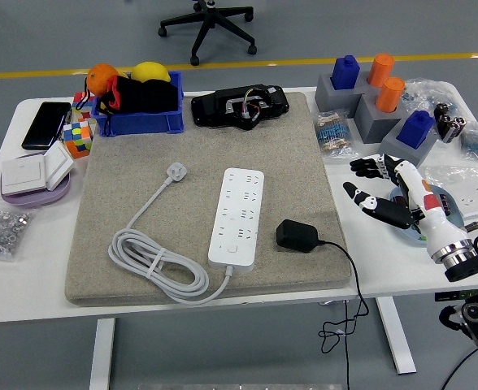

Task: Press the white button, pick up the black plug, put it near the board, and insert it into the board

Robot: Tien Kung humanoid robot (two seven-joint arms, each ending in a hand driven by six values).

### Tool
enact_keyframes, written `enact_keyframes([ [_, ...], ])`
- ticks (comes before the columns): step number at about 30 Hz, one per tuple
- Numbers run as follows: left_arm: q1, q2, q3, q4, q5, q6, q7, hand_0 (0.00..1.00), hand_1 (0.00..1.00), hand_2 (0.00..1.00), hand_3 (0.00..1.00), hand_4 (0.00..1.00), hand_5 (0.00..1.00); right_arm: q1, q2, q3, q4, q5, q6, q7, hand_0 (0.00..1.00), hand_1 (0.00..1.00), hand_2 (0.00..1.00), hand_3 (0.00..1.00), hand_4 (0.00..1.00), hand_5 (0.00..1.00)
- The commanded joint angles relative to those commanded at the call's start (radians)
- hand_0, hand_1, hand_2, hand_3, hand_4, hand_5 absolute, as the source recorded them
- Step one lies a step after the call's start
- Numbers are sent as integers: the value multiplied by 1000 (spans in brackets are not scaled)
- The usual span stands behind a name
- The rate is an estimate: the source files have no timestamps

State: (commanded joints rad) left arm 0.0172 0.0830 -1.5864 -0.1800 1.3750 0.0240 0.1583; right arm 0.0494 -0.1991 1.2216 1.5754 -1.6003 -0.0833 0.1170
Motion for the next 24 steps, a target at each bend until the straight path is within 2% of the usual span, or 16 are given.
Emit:
enact_keyframes([
  [4,0,0,0,0,1,-1,1,472,497,521,571,607,253,21,-12,-53,25,-3,8,-19,330,297,438,638,793,398],
  [5,0,0,-3,0,4,-1,1,472,496,522,571,607,253,31,-17,-75,35,-7,11,-29,52,70,192,645,766,395],
  [10,-1,0,0,0,1,-1,1,472,496,522,571,607,253,82,-36,-160,78,-58,33,-104,52,70,192,645,766,395],
  [11,-1,0,2,0,-2,0,-1,471,496,521,571,608,253,99,-41,-182,94,-86,50,-140,2,2,85,637,353,77],
  [16,-1,0,3,0,-2,0,-1,471,496,521,571,608,253,152,-53,-276,143,-189,120,-313,2,2,85,637,353,77],
  [17,0,0,2,0,-1,0,0,466,496,522,571,608,253,162,-53,-296,147,-204,133,-347,2,2,78,675,342,2],
  [18,0,0,1,0,0,0,0,466,496,522,571,608,253,171,-52,-316,149,-217,143,-380,2,2,78,675,342,2],
  [22,2,0,0,0,2,-1,1,466,496,522,571,608,253,211,-43,-400,140,-266,169,-507,2,2,78,675,342,2],
  [23,2,-1,0,0,2,-1,2,466,496,520,571,608,253,219,-41,-416,136,-277,171,-532,2,2,79,727,334,2],
  [24,2,-1,1,0,1,-1,1,466,496,520,571,608,253,225,-38,-429,133,-284,171,-549,2,2,79,727,334,2],
])
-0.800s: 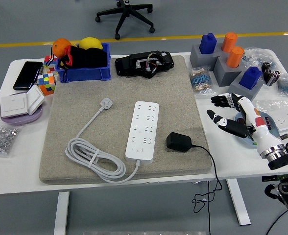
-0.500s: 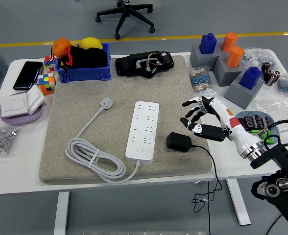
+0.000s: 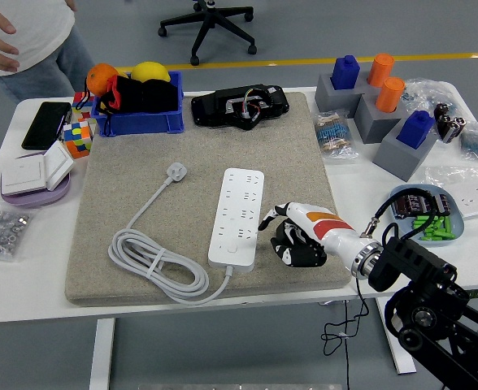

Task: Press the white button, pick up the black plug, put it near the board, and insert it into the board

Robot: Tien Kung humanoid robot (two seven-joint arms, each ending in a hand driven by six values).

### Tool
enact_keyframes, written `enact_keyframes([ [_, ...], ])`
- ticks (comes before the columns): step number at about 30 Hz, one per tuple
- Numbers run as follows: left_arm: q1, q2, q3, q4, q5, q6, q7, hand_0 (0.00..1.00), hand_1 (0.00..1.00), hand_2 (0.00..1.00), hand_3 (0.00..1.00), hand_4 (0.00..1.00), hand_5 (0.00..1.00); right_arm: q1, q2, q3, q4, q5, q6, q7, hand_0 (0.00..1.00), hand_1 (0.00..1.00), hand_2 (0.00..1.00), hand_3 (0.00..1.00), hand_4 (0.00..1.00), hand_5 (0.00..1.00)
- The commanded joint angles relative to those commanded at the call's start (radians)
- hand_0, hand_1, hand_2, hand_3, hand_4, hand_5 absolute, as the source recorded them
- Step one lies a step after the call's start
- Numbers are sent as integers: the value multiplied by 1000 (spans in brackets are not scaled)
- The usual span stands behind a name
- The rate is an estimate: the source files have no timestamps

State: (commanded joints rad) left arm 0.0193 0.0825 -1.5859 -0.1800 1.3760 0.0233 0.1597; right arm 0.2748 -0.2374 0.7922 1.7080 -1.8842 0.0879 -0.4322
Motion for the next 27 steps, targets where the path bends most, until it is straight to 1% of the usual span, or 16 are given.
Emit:
enact_keyframes([
  [2,-1,0,0,0,0,0,0,466,496,520,571,608,253,19,8,-30,-9,-16,-4,-27,2,2,79,727,334,2],
  [4,-2,0,2,0,-1,0,0,466,496,520,571,608,253,34,14,-50,-18,-26,-10,-38,2,2,79,727,334,2],
  [7,-3,1,4,0,-1,0,0,466,496,522,571,607,254,59,29,-80,-36,-37,-17,-48,2,2,78,737,321,2],
  [11,-3,1,3,0,1,0,1,468,497,522,571,607,254,82,45,-118,-59,-34,-13,-57,2,2,78,741,310,2],
  [18,-2,2,4,0,1,0,1,468,497,521,571,607,253,109,69,-169,-85,-14,-8,-57,2,2,78,734,312,2],
  [27,-1,1,6,0,0,-1,1,468,496,520,571,607,253,135,88,-205,-130,-10,-12,-50,2,2,77,734,308,2],
])
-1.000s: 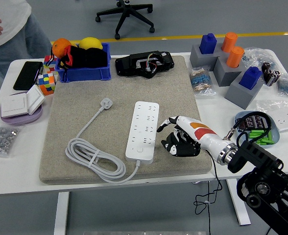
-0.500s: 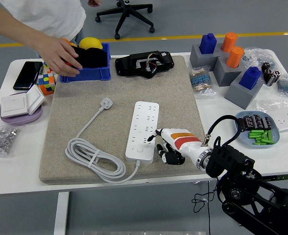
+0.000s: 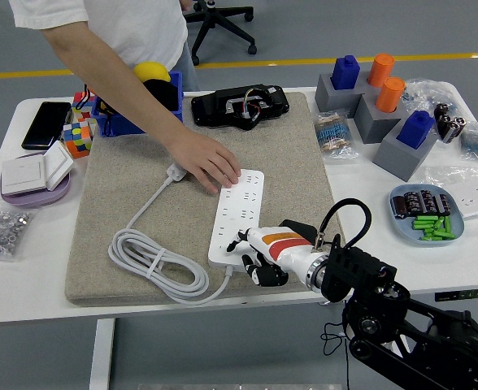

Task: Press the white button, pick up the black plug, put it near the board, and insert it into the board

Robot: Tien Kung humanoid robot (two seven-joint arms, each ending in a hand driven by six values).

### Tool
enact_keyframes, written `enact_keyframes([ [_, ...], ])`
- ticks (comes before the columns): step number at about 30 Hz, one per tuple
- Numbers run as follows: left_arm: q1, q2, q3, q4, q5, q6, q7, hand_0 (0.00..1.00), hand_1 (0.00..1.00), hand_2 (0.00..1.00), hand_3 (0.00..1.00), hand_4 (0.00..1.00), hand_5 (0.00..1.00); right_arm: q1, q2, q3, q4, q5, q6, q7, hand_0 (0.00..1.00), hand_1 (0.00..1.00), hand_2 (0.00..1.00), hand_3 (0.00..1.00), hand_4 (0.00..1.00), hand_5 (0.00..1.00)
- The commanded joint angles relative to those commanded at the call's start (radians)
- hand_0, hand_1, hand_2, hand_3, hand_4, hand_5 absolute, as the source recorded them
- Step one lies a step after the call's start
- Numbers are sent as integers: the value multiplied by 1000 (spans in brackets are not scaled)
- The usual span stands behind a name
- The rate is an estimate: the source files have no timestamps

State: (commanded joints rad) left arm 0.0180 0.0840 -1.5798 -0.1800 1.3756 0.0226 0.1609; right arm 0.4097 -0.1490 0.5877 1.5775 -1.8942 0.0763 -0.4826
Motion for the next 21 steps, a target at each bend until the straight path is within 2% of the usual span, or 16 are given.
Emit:
enact_keyframes([
  [12,-2,1,2,0,0,0,1,471,496,521,571,607,254,26,19,-18,-48,-28,-16,16,2,2,77,729,307,2],
  [21,-1,1,1,0,1,0,1,468,496,520,571,607,253,31,4,-47,-62,-15,-3,12,2,2,77,714,305,2],
])
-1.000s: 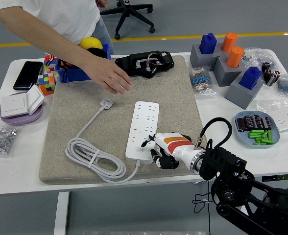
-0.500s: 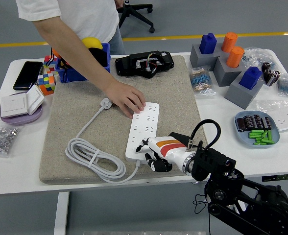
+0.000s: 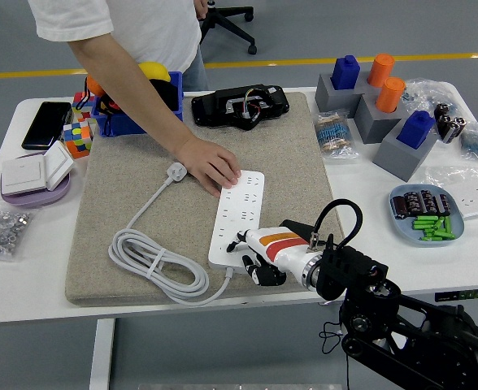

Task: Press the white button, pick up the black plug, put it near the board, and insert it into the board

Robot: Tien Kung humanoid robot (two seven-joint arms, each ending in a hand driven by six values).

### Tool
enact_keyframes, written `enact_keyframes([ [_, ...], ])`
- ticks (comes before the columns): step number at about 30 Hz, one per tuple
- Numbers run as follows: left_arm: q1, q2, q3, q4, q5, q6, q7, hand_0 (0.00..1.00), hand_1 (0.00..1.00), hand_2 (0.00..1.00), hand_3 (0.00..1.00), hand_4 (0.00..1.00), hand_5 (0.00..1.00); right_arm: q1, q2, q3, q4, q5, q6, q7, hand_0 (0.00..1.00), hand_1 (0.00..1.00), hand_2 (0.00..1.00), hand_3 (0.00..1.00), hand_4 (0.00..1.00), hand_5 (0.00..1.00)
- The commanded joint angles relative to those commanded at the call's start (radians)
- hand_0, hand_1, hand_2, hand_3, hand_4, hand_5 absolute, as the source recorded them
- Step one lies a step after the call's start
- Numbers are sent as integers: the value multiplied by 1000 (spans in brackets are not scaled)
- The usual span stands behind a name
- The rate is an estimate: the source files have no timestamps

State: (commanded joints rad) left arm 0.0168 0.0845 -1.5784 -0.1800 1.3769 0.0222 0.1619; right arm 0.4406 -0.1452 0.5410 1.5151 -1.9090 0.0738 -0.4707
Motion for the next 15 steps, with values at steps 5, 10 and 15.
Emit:
enact_keyframes([
  [5,-2,0,0,0,-1,0,0,469,496,520,571,607,253,1,-2,-3,-7,1,-2,6,2,2,77,710,305,2],
  [10,-4,1,4,0,-4,0,-1,469,496,520,571,607,253,2,-6,-3,-12,1,-4,9,2,2,77,710,305,2],
  [15,-3,1,4,0,-4,0,-1,469,496,520,571,608,253,1,-14,5,-13,-1,-2,8,2,2,77,709,305,2],
])
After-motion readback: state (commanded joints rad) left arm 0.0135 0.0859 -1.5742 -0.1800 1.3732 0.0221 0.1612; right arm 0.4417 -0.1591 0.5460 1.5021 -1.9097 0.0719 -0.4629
